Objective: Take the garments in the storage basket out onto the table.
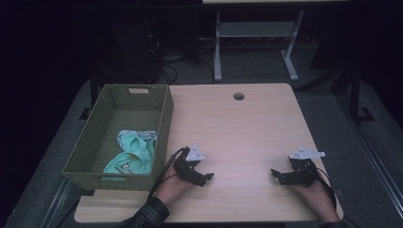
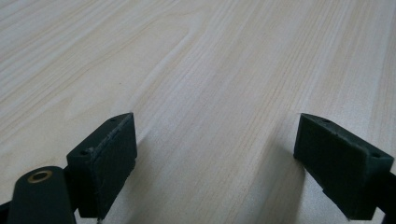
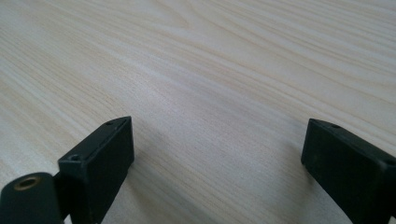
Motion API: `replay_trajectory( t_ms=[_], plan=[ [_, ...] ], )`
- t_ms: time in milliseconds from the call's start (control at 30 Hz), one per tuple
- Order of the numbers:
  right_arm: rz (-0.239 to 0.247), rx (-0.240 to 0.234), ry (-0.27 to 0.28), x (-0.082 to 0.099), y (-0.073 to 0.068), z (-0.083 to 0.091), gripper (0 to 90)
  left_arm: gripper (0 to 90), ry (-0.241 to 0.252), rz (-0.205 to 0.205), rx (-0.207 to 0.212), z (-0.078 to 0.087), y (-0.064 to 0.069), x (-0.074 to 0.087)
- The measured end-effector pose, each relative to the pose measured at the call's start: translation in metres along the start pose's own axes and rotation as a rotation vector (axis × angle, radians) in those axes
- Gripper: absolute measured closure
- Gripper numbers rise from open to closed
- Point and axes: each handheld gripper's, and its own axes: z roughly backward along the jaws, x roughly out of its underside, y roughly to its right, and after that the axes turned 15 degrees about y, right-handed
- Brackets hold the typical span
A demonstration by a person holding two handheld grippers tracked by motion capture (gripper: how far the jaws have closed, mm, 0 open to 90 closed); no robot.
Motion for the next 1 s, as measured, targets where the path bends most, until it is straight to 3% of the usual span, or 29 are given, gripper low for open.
replay_trajectory(
  t_ms=[800, 1000],
  plan=[
    [0.006, -0.004, 0.0, 0.0, 0.0, 0.0, 8.7, 12.9, -0.044, -0.002, -0.003, 0.001, -0.001, -0.005],
    [0.007, -0.004, 0.001, 0.0, 0.0, 0.0, 8.7, 13.0, -0.033, 0.007, 0.006, 0.003, -0.004, -0.01]
  ],
)
